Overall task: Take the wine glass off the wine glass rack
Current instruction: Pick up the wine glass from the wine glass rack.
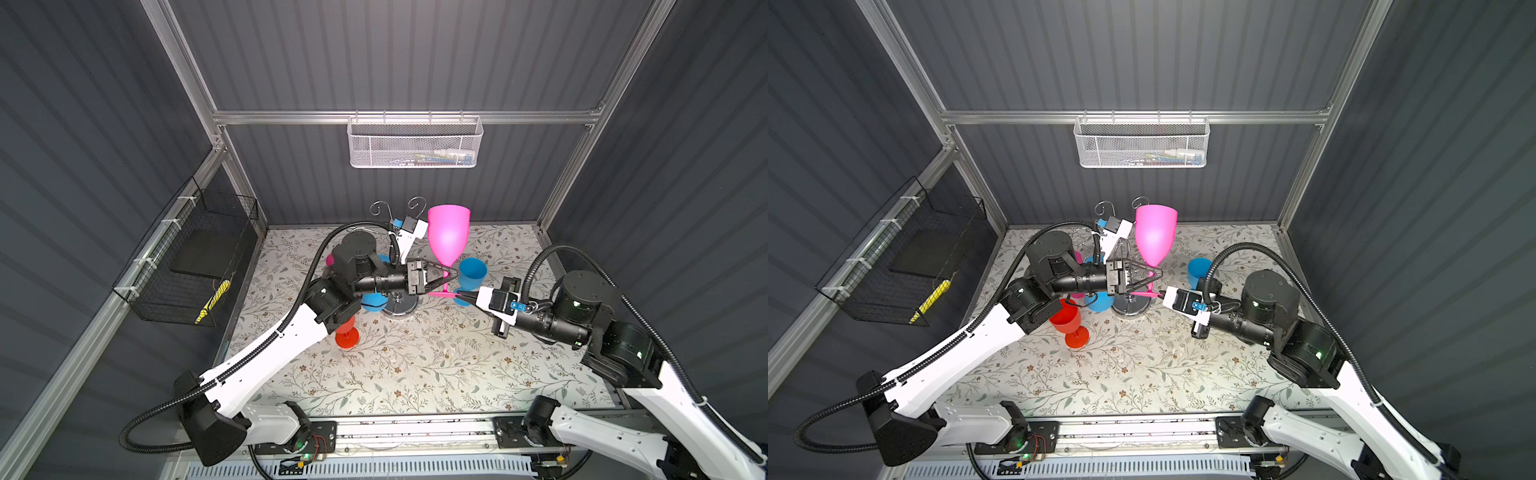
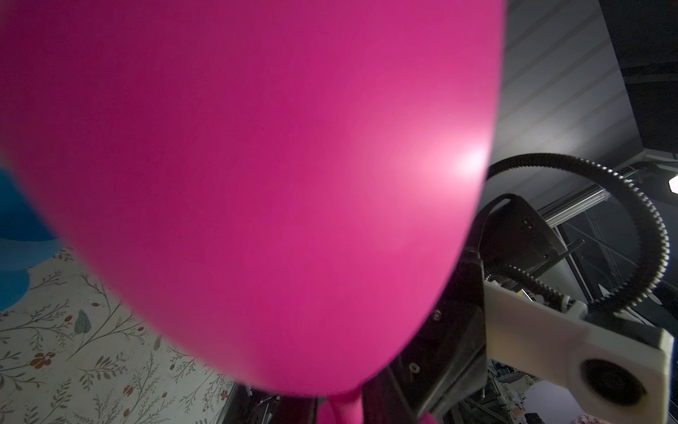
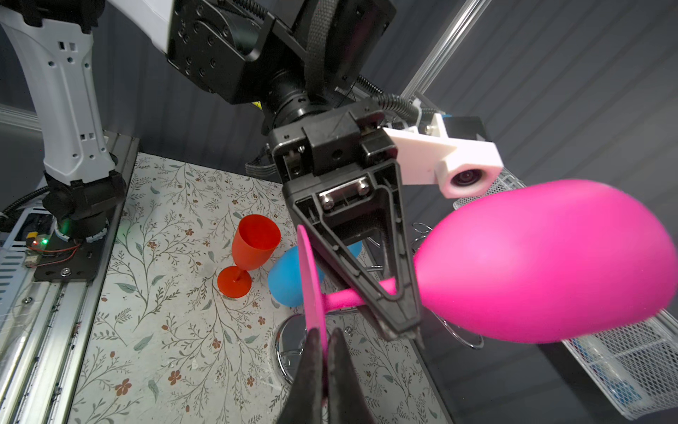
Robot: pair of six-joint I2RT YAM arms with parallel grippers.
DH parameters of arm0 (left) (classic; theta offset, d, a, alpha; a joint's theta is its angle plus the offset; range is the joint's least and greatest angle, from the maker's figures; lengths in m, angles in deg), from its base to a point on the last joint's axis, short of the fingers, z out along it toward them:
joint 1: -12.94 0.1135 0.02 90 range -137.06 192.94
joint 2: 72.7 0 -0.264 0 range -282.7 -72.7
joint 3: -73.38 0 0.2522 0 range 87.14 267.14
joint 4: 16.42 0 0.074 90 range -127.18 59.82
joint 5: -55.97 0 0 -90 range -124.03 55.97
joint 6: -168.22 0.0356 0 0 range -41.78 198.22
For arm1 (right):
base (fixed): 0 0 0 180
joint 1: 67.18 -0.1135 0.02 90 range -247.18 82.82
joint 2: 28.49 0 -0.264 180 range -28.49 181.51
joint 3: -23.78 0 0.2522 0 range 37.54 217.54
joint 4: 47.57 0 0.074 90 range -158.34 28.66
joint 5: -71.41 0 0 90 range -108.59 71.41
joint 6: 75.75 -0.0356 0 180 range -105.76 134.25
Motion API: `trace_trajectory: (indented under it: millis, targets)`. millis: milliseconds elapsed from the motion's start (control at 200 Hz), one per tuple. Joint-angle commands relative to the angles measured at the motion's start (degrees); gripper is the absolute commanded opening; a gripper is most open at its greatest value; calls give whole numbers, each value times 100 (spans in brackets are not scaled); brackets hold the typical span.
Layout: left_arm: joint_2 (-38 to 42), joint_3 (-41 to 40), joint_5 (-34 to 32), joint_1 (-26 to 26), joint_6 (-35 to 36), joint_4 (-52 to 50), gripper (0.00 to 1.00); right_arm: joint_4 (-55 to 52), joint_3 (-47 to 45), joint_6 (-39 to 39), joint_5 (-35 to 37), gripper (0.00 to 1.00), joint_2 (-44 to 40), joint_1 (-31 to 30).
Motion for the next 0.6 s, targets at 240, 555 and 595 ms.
trace_trajectory:
  millis: [240,555,595]
  targets:
    - [14,74,-131,-54,107,-66,0,77,37,240,585,3,12,-287]
    - [254,236,-710,-47,666,-578,0,733,-312,-232,948,99,-358,-345]
    - [280,363,-870,-48,881,-834,0,923,-385,-329,1005,99,-428,-344]
